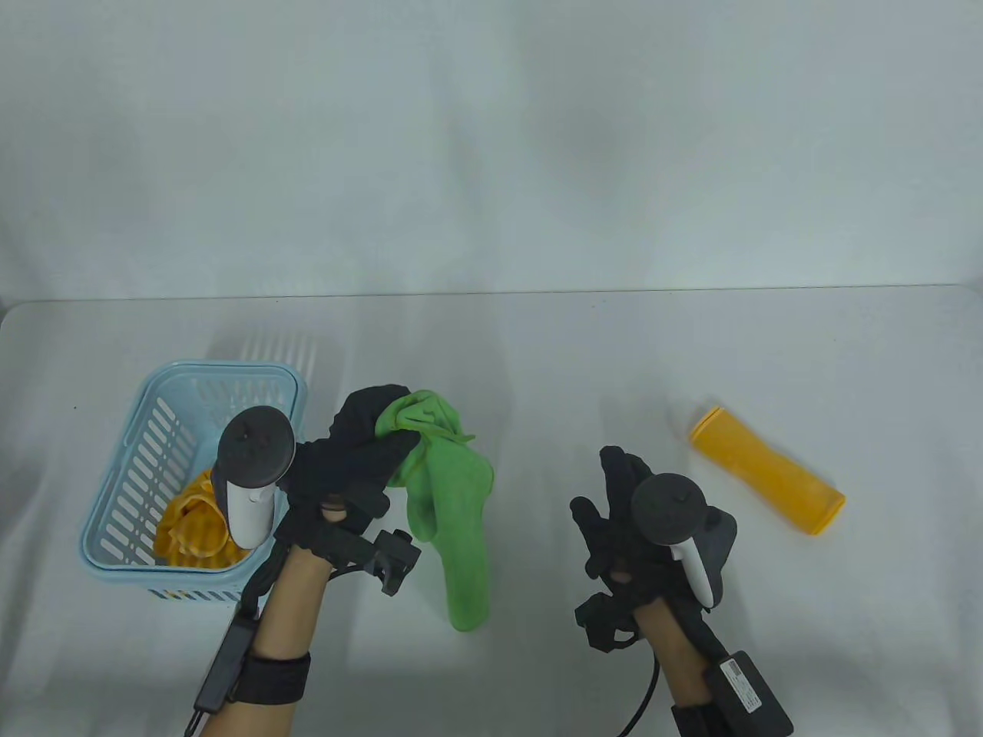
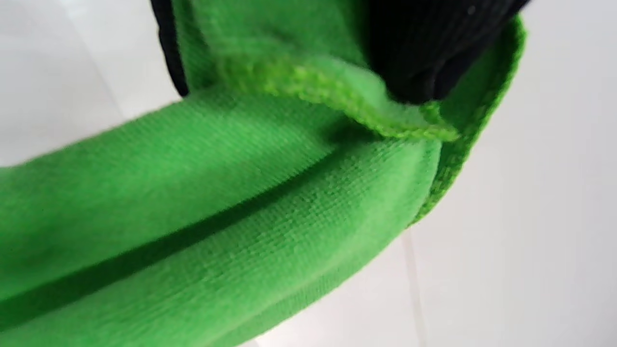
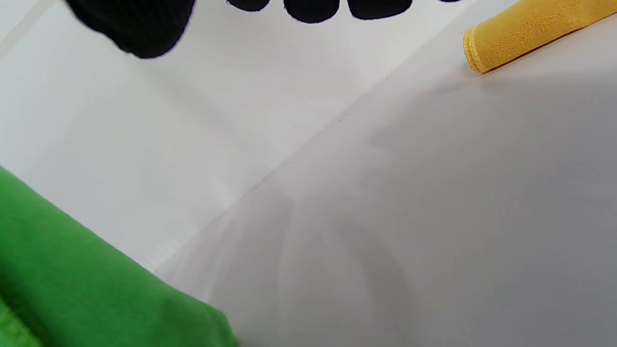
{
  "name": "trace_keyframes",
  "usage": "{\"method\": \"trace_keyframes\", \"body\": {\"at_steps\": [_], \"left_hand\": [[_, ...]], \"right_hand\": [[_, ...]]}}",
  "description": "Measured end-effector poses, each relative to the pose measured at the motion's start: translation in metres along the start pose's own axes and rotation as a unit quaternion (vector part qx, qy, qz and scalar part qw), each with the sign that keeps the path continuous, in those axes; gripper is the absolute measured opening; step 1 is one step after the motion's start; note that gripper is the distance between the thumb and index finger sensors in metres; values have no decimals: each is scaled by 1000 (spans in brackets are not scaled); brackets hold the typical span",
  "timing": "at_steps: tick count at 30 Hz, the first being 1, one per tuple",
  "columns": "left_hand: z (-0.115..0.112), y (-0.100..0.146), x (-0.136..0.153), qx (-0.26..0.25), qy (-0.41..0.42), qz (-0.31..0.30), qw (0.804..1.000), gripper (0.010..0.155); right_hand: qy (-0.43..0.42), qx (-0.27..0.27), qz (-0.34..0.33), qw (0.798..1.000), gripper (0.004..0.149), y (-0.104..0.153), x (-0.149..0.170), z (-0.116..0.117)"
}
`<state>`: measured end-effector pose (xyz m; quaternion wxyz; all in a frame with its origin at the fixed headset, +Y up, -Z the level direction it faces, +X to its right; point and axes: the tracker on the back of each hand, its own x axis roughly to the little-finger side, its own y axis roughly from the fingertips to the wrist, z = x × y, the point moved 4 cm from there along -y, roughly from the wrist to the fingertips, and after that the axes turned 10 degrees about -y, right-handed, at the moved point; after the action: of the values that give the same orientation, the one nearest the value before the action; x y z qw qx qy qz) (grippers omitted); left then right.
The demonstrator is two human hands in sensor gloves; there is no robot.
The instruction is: Roll square towel into towel roll
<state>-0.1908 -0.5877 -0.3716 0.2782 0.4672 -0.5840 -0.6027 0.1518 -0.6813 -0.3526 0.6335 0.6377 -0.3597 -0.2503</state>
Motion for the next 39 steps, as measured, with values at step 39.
{"method": "trace_keyframes", "body": {"at_steps": [39], "left_hand": [[-60, 13, 32, 104, -96, 17, 990, 52]], "right_hand": [[-175, -85, -202, 960, 38, 33, -63, 28]]}}
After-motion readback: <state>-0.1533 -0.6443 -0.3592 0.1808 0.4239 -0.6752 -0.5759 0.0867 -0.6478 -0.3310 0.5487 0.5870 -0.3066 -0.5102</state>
